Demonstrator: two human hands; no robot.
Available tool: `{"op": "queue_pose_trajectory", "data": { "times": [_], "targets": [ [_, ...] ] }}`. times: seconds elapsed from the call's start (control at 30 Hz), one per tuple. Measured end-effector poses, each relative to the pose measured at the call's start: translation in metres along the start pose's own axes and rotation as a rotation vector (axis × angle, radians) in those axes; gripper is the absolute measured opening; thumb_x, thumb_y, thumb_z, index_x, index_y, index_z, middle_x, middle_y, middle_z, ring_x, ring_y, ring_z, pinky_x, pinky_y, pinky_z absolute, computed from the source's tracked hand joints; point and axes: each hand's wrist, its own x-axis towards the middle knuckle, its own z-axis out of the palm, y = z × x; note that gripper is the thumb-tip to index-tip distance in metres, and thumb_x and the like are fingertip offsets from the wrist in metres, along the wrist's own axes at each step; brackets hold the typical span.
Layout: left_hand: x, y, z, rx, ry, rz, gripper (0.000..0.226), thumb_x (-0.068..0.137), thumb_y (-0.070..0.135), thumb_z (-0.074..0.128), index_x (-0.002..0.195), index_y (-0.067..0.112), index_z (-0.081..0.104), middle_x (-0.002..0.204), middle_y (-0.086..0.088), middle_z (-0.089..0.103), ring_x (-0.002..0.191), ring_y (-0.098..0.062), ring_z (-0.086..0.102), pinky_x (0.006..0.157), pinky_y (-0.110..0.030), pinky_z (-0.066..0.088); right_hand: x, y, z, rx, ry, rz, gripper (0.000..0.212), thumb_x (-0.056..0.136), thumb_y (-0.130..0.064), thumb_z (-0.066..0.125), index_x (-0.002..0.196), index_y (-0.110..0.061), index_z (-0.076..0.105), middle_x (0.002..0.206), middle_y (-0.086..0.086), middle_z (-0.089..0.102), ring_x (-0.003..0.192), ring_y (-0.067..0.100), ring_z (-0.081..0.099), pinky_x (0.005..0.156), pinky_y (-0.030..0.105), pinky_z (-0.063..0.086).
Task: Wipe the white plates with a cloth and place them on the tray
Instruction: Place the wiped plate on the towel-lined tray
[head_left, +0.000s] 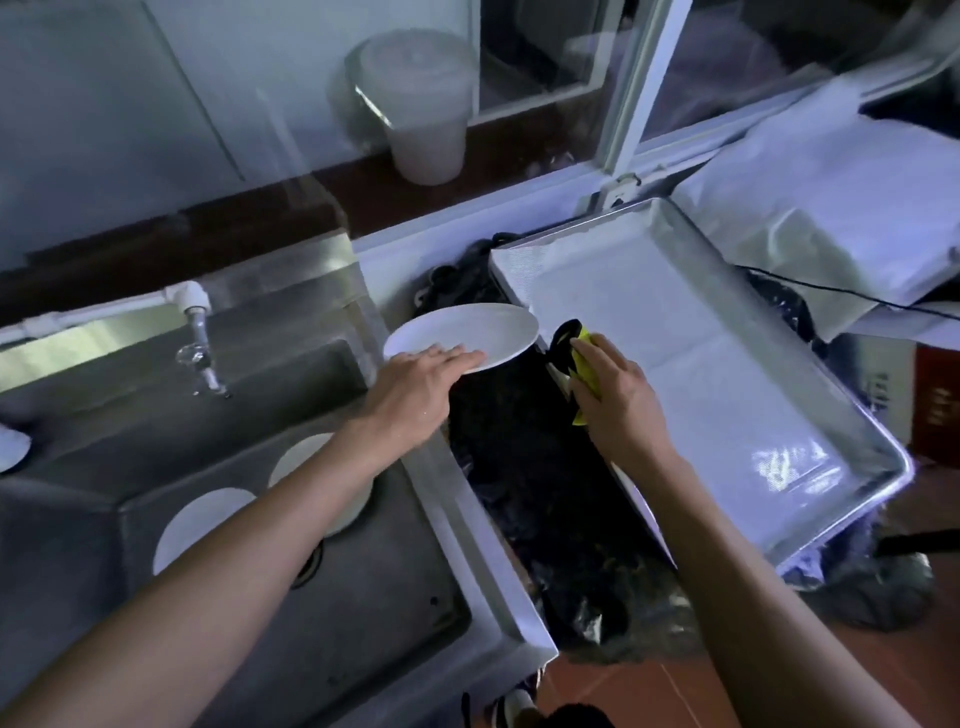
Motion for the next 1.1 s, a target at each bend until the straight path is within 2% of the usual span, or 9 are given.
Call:
{"op": "queue_pose_trajectory", "data": {
  "times": [0.1, 0.23, 0.37, 0.53, 0.73, 0.83, 0.93, 1.1],
  "targets": [
    [0.042, 0.032, 0.015, 0.004, 0.003, 0.024, 0.067, 0.092, -0.011, 0.048, 0.146, 0.027, 0.055, 0.147, 0.003, 0.057, 0.131, -0.026, 0.059, 0.105, -0.044, 0.049, 0.013, 0.039, -0.027, -0.018, 0.032, 0.017, 0.044, 0.097, -0.015, 0.06, 0.14, -0.019, 0.052, 0.138, -0.007, 0.05, 0.108, 0.034, 0.053, 0.073, 0.046, 0.053],
    [0.097, 0.068, 0.03, 0.086, -0.009, 0.048, 0.07, 0.094, -0.009, 0.042, 0.152, 0.03, 0.046, 0.156, 0.003, 0.046, 0.144, -0.023, 0.044, 0.114, -0.043, 0.039, 0.026, 0.083, -0.052, -0.013, 0.049, 0.049, 0.041, 0.097, -0.014, 0.06, 0.137, -0.017, 0.054, 0.13, -0.007, 0.052, 0.098, 0.033, 0.054, 0.066, 0.047, 0.054],
    [0.151, 0.098, 0.047, 0.171, -0.104, 0.093, 0.075, 0.094, -0.007, 0.042, 0.158, 0.03, 0.032, 0.164, 0.002, 0.034, 0.151, -0.02, 0.032, 0.118, -0.044, 0.032, 0.032, 0.12, -0.065, -0.019, 0.051, 0.077, 0.04, 0.098, -0.014, 0.058, 0.138, -0.015, 0.053, 0.133, -0.004, 0.053, 0.098, 0.035, 0.056, 0.065, 0.047, 0.053],
    [0.203, 0.127, 0.073, 0.246, -0.18, 0.137, 0.071, 0.095, -0.005, 0.043, 0.157, 0.027, 0.035, 0.162, -0.002, 0.038, 0.145, -0.024, 0.039, 0.111, -0.048, 0.037, 0.039, 0.148, -0.071, -0.087, 0.043, 0.106, 0.041, 0.101, -0.02, 0.054, 0.142, -0.015, 0.05, 0.14, -0.002, 0.049, 0.104, 0.031, 0.052, 0.067, 0.046, 0.053],
    [0.234, 0.146, 0.107, 0.344, -0.212, 0.078, 0.065, 0.097, 0.002, 0.047, 0.155, 0.029, 0.037, 0.159, -0.003, 0.042, 0.146, -0.028, 0.038, 0.116, -0.054, 0.029, 0.044, 0.168, -0.069, -0.098, 0.032, 0.17, 0.042, 0.101, -0.019, 0.054, 0.143, -0.019, 0.047, 0.144, -0.002, 0.044, 0.11, 0.032, 0.05, 0.075, 0.049, 0.053],
    [0.238, 0.148, 0.12, 0.377, -0.202, 0.056, 0.064, 0.097, 0.003, 0.049, 0.154, 0.029, 0.038, 0.156, -0.002, 0.045, 0.144, -0.026, 0.039, 0.114, -0.053, 0.03, 0.043, 0.175, -0.067, -0.111, 0.044, 0.187, 0.041, 0.1, -0.015, 0.054, 0.141, -0.018, 0.047, 0.143, -0.002, 0.044, 0.109, 0.033, 0.049, 0.076, 0.05, 0.053],
    [0.237, 0.148, 0.132, 0.402, -0.23, 0.076, 0.066, 0.096, 0.004, 0.05, 0.156, 0.027, 0.033, 0.16, -0.004, 0.038, 0.148, -0.028, 0.032, 0.117, -0.052, 0.028, 0.042, 0.181, -0.065, -0.138, 0.039, 0.187, 0.04, 0.1, -0.014, 0.055, 0.139, -0.02, 0.048, 0.143, -0.003, 0.044, 0.112, 0.033, 0.049, 0.075, 0.049, 0.054],
    [0.226, 0.147, 0.152, 0.474, -0.344, 0.087, 0.076, 0.095, 0.008, 0.049, 0.16, 0.027, 0.014, 0.166, -0.005, 0.018, 0.154, -0.03, 0.014, 0.119, -0.051, 0.024, 0.038, 0.185, -0.061, -0.174, 0.01, 0.175, 0.038, 0.1, -0.015, 0.055, 0.136, -0.023, 0.048, 0.141, -0.005, 0.043, 0.114, 0.032, 0.049, 0.075, 0.049, 0.054]
  ]
}}
